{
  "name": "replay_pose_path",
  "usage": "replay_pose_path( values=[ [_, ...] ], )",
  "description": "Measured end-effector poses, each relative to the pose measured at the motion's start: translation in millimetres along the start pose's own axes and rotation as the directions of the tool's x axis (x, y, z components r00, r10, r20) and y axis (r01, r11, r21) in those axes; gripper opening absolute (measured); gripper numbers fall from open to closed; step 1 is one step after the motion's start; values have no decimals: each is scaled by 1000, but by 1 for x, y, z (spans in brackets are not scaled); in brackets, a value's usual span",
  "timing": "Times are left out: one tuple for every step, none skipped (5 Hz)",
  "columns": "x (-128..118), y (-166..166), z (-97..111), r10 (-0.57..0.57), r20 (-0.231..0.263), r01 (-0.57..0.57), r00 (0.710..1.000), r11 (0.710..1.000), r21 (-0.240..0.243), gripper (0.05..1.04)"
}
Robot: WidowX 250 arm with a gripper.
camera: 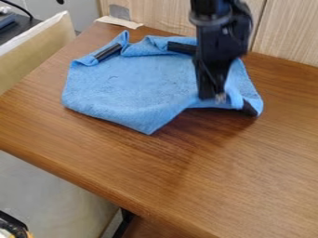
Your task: Fold cloth from bottom right to the middle
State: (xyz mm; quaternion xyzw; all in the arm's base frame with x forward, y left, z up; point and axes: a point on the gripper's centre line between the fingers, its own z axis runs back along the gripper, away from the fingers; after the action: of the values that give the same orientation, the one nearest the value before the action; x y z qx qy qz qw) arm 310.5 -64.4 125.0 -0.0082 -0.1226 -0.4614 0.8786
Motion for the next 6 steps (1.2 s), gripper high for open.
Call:
replay_pose_path(
  values=[
    [-1,32,13,62,42,-63,997,997,37,54],
    [-8,56,11,116,40,-118,992,992,39,54],
    [-20,74,-1,176,28,-176,984,984,18,54],
    [-33,86,-17,223,5,-223,975,975,-12,54],
    [-44,94,-35,248,-18,-249,969,968,-30,54],
    [-50,96,-48,255,-35,-256,966,966,-47,54]
  ],
)
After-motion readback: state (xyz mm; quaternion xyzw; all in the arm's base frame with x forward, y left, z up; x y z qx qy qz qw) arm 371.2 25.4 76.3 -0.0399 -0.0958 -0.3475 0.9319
